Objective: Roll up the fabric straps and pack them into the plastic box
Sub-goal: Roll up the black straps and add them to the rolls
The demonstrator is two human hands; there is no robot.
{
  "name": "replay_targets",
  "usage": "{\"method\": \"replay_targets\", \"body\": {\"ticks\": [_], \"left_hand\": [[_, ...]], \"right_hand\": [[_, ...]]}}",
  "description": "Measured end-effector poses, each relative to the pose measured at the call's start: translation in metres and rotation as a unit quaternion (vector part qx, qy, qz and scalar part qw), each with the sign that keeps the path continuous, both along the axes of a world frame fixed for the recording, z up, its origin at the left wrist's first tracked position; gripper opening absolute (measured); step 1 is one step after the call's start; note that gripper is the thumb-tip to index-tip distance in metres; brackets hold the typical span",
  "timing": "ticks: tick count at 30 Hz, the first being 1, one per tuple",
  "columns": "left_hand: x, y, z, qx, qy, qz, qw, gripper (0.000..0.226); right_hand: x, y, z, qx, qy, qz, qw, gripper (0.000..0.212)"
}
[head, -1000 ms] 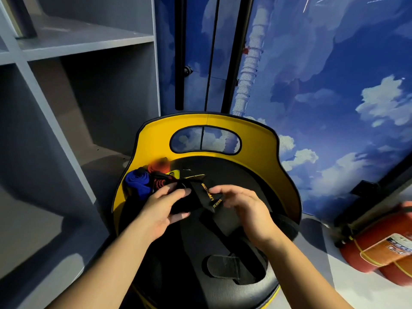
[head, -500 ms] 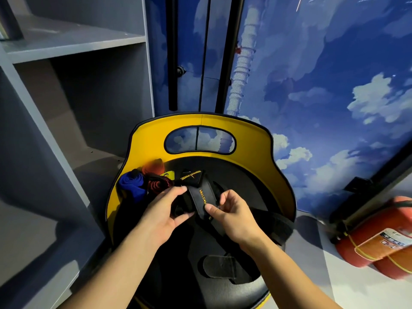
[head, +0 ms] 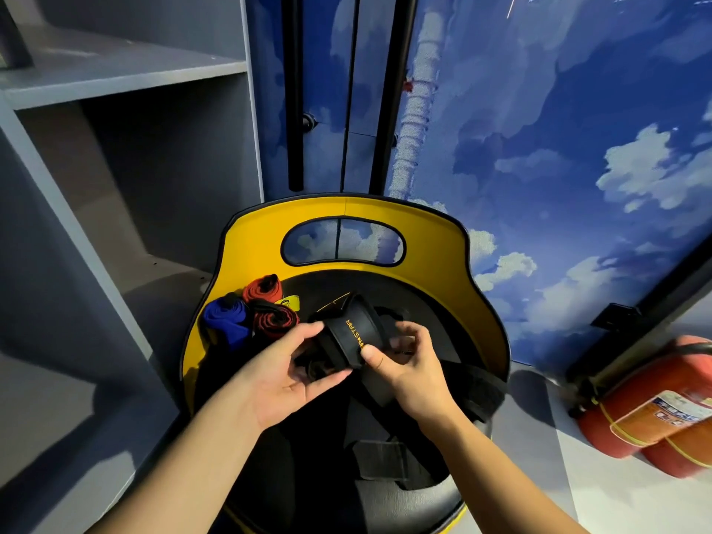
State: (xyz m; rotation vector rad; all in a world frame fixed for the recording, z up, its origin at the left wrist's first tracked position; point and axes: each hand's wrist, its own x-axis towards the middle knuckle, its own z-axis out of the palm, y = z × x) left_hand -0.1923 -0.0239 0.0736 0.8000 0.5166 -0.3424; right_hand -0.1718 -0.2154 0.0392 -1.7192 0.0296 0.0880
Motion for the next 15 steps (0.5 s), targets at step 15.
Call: {"method": "replay_targets", "body": {"ticks": [15], "left_hand": [[0.004, -0.002, 0.000, 0.078, -0.033, -0.052, 0.995, 0.060]], "right_hand": [[0.005, -0.005, 0.001, 0.075, -0.040, 0.070, 0.994, 0.037]]}}
